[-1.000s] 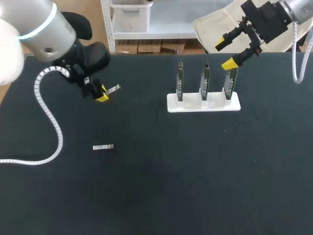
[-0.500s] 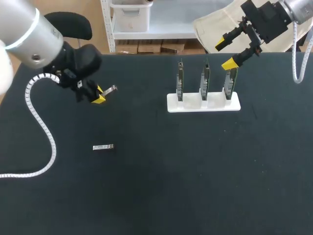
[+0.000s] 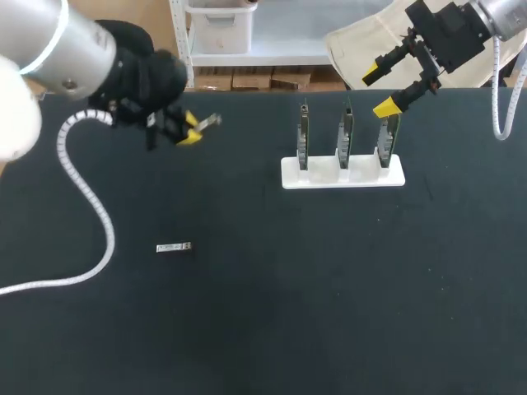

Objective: Pick up the optical module with the left hand, and insert it into the network port with the right hand.

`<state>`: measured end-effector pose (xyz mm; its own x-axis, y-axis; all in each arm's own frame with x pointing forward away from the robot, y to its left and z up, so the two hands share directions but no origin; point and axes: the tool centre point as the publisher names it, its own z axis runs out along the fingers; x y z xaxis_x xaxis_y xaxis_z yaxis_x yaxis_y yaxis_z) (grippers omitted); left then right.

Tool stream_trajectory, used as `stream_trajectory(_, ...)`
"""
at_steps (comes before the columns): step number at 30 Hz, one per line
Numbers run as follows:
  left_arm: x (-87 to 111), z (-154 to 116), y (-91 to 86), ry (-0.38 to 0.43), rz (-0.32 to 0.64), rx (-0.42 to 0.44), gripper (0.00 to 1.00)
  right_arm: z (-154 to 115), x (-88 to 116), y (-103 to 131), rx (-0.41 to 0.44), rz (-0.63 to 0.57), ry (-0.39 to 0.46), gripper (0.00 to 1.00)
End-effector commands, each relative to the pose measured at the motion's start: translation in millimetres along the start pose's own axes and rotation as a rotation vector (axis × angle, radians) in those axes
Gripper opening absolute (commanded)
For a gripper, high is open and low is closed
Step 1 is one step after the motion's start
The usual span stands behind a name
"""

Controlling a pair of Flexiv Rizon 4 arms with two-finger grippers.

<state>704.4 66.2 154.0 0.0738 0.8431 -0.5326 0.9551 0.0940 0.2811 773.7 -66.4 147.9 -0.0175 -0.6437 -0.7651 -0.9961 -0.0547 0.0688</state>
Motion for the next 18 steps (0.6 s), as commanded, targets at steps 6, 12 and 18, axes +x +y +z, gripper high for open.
stream_trajectory(6,-74.8,12,50.2,-0.24,0.102,0.008,0.0,0,0,1,0.003,-0.001,-0.001,1.0)
stream_trajectory(12,-96.1,21,57.0,-0.479,0.02,0.045,0.0,0,0,1,0.003,-0.001,-0.001,1.0)
stream_trajectory(18,-94.1,24,55.0,-0.527,-0.018,0.065,0.0,0,0,1,0.003,-0.001,-0.001,1.0)
